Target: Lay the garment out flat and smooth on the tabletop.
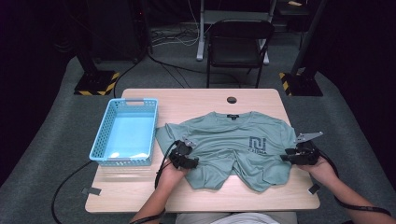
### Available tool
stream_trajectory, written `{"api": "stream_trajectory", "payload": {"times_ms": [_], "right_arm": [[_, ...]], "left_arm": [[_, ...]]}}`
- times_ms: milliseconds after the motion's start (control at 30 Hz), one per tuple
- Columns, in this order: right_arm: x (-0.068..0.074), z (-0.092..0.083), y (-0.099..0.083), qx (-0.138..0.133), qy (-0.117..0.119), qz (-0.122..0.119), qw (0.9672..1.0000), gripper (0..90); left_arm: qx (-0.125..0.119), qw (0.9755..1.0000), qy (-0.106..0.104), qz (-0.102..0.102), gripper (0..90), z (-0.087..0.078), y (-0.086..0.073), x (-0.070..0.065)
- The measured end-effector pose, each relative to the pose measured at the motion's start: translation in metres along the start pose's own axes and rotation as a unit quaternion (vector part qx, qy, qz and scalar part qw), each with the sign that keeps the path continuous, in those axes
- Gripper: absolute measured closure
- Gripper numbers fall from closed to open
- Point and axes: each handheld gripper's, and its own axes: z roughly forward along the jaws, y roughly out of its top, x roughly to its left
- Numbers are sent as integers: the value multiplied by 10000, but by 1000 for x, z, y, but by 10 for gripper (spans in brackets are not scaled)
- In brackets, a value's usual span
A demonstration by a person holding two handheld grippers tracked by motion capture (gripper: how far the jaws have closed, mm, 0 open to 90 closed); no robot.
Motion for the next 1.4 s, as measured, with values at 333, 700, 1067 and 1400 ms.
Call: {"api": "stream_trajectory", "payload": {"times_ms": [333,700,1067,1400], "right_arm": [[-1,30,14,-230,-102,26,9997,474],[8,25,5,-84,-30,-221,9997,466],[3,23,2,-94,-35,-241,9997,470],[-24,34,16,-226,-272,44,9994,482]], "left_arm": [[-275,9992,222,-185,384,31,14,8],[-210,9997,129,56,384,11,-10,-4],[-360,9992,199,11,382,17,-6,4],[-479,9979,395,-203,388,37,17,23]]}}
